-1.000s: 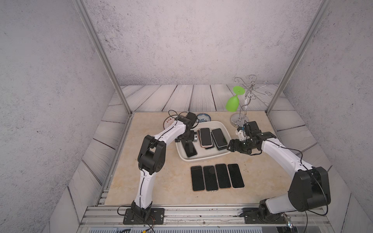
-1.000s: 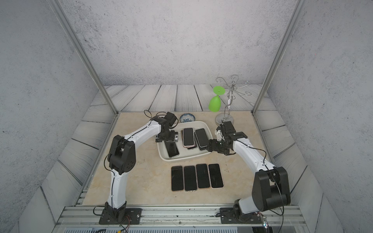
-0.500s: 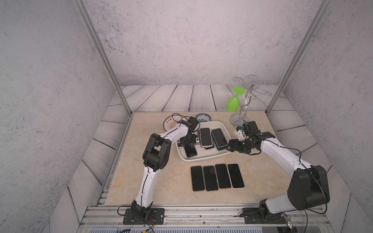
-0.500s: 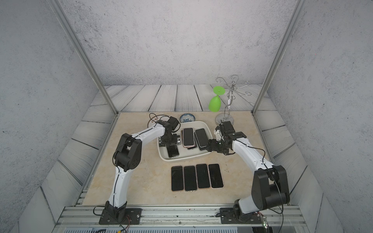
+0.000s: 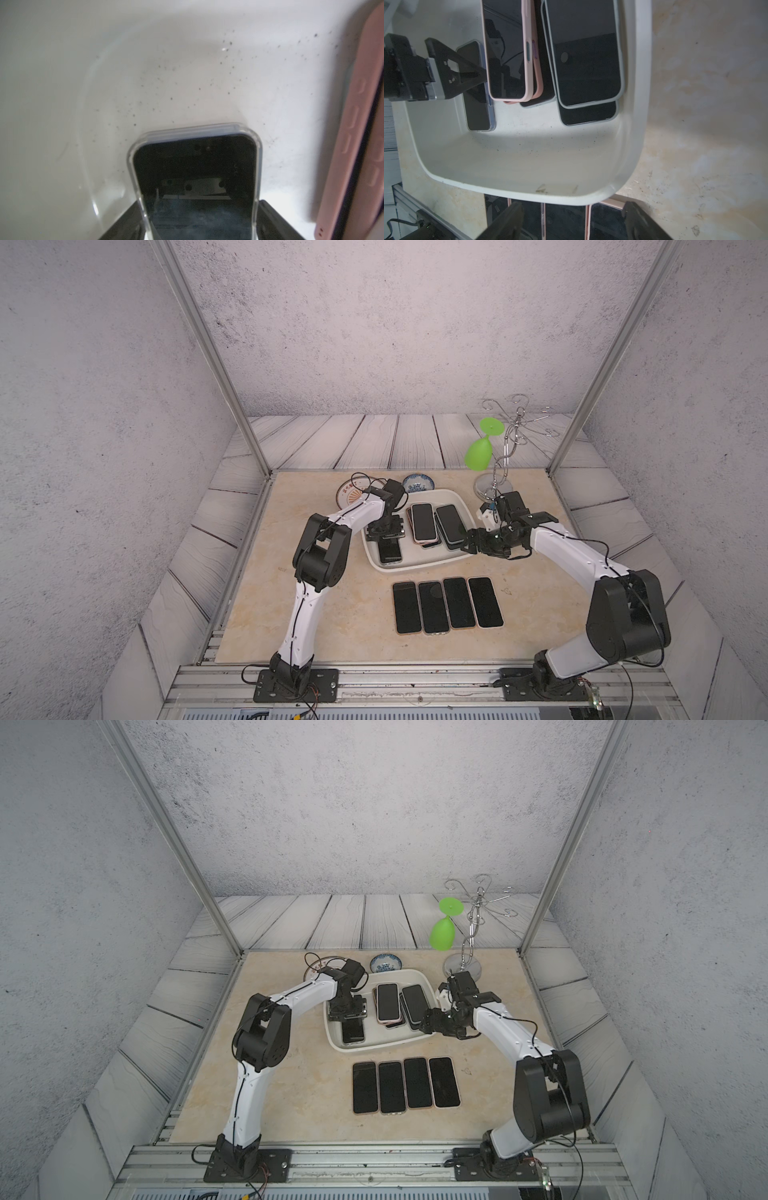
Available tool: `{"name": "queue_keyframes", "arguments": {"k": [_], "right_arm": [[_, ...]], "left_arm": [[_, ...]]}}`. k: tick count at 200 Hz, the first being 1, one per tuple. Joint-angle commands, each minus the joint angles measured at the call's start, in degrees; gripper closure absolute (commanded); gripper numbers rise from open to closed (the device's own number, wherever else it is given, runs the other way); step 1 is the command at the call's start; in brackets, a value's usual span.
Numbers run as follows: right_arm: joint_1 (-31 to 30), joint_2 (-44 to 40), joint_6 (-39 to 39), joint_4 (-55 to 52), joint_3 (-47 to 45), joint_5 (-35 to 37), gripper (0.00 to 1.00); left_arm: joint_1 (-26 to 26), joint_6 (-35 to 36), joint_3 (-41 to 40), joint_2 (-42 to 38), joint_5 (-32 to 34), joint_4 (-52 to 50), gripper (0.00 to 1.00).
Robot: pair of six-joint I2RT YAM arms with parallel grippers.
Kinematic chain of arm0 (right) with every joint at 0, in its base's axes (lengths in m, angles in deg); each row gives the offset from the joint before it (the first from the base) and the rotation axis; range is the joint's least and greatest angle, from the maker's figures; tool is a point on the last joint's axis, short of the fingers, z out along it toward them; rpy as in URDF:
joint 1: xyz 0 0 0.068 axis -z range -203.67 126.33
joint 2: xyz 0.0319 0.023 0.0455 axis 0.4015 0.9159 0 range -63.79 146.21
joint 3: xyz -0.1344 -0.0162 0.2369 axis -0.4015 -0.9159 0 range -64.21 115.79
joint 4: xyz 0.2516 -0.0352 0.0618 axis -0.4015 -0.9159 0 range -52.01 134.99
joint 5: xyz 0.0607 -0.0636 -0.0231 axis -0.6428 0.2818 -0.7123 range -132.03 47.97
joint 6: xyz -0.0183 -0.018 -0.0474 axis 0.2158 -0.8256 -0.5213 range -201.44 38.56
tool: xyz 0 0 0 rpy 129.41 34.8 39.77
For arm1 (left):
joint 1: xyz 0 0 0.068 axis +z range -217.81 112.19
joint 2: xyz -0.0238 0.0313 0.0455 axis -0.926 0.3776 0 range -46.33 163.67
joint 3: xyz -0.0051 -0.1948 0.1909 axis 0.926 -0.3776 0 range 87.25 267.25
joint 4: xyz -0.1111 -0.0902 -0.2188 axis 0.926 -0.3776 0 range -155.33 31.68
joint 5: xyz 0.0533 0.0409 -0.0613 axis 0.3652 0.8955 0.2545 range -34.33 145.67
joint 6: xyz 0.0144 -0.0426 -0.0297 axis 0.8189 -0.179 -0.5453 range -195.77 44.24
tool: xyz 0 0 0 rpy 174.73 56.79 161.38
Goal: Take the phone out of the storage box
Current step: Pick up the phone from the storage box.
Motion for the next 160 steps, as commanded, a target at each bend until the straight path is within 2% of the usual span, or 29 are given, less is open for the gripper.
{"name": "queue_keyframes", "arguments": {"k": [1,38,52,68,96,160], "right_arm": [[-0.4,0.8,0.0,0.2,2.7,-5.8,0.18],[-0.4,1.6,1.9,1.3,9.5,-16.8,0.20],[-0.6,1.8,3.6,4.8,10.5,-23.1,0.21],[-2.0,2.0,5.2,9.6,10.4,-27.1,0.23],[-6.5,4.8,3.3,11.2,12.9,-27.8,0.25],[-13.7,10.3,5.7,18.6,13.3,-27.0,0.28]], "left_arm": [[0.3,3.2,0.0,-0.4,-3.8,1.7,0.49],[0.4,7.6,1.4,-11.0,-8.8,0.7,0.51],[0.4,9.2,1.3,-15.0,-10.4,0.1,0.52],[0.4,9.7,0.4,-18.4,-12.5,0.7,0.52],[0.4,9.2,-0.4,-21.5,-15.1,0.8,0.52],[0.1,7.8,-2.1,-24.4,-16.3,1.5,0.52]]}}
